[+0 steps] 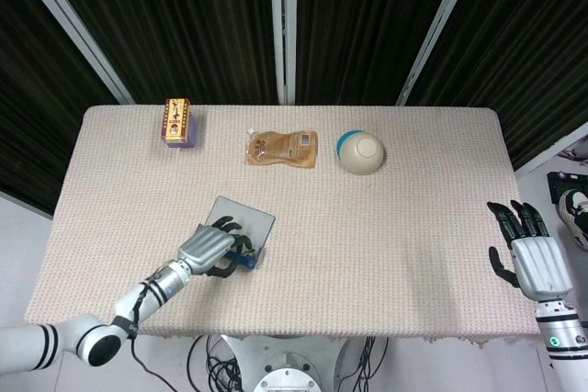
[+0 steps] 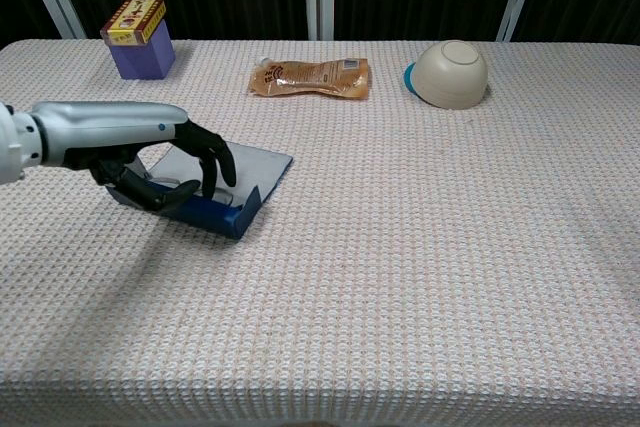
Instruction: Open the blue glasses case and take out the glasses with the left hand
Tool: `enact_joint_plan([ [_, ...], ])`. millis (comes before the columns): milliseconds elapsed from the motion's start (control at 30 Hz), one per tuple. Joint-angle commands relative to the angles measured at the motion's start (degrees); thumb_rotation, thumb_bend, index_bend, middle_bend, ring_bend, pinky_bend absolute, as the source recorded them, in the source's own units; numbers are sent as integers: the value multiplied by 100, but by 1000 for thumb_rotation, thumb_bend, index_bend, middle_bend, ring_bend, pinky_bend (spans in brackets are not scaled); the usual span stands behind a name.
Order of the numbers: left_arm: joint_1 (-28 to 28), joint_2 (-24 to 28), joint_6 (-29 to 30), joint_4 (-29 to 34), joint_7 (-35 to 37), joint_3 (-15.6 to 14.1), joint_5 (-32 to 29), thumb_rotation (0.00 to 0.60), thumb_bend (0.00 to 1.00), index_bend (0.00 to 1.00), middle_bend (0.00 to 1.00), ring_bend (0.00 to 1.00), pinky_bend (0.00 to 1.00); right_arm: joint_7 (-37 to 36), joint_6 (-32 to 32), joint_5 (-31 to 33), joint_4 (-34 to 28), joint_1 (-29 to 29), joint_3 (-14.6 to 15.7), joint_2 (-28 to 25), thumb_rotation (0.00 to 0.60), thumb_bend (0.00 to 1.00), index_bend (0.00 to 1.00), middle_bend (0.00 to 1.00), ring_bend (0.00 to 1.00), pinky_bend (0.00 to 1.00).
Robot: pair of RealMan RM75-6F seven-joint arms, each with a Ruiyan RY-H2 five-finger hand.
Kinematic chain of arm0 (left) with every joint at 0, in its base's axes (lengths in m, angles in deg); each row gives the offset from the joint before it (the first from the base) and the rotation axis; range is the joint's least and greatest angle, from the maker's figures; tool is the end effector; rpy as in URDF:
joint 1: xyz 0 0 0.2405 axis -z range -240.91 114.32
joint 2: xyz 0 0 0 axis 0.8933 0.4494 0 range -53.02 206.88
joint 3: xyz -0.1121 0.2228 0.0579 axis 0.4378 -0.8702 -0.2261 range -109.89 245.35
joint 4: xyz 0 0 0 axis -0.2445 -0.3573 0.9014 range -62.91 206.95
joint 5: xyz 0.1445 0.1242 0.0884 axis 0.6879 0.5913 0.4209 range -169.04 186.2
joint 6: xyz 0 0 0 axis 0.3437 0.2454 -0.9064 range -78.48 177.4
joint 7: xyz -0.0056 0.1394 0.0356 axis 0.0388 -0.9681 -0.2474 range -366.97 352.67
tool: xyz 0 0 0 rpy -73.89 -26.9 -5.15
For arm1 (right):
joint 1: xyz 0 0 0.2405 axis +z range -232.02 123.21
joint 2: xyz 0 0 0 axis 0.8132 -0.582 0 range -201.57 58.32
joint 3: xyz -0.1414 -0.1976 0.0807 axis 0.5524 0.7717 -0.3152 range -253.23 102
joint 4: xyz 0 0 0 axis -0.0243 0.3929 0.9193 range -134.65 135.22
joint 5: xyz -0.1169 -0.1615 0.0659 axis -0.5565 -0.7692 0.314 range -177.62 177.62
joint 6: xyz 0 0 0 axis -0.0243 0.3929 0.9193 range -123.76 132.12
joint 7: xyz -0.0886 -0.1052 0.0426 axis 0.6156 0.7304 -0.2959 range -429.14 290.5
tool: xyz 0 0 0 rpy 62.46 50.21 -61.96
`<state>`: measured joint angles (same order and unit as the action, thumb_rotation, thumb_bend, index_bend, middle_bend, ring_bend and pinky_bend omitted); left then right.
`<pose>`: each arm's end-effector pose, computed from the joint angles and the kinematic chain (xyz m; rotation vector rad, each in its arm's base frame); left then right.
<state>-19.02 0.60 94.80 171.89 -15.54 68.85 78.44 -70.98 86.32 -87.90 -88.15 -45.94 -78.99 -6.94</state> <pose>-0.1464 0.2856 -0.0053 -2.1836 -1.1587 -0.8301 -0.3095 -0.2036 0.1554 1.4743 -0.8579 0.9209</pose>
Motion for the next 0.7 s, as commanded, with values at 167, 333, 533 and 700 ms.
enact_joint_plan([
  [167, -429, 107, 903, -44, -631, -186, 278, 600, 565, 221, 298, 78, 0, -34, 12, -12, 17, 9, -11, 3, 600, 454, 0, 135, 0, 0],
  [333, -613, 26, 1158, -191, -1098, -276, 204, 600, 481, 112, 141, 0, 0, -39, 9, -32, 15, 36, -28, -6, 600, 454, 0, 135, 0, 0],
  [533, -617, -351, 1187, -710, -1448, -194, 92, 600, 270, 32, 41, 0, 0, -33, 10, -40, 2, 46, -30, 0, 600, 454, 0, 135, 0, 0],
  [700, -512, -633, 1054, -1208, -1537, 20, -129, 600, 234, 26, 36, 0, 0, -21, 44, -35, -16, 22, -25, -20, 600, 453, 0, 135, 0, 0],
])
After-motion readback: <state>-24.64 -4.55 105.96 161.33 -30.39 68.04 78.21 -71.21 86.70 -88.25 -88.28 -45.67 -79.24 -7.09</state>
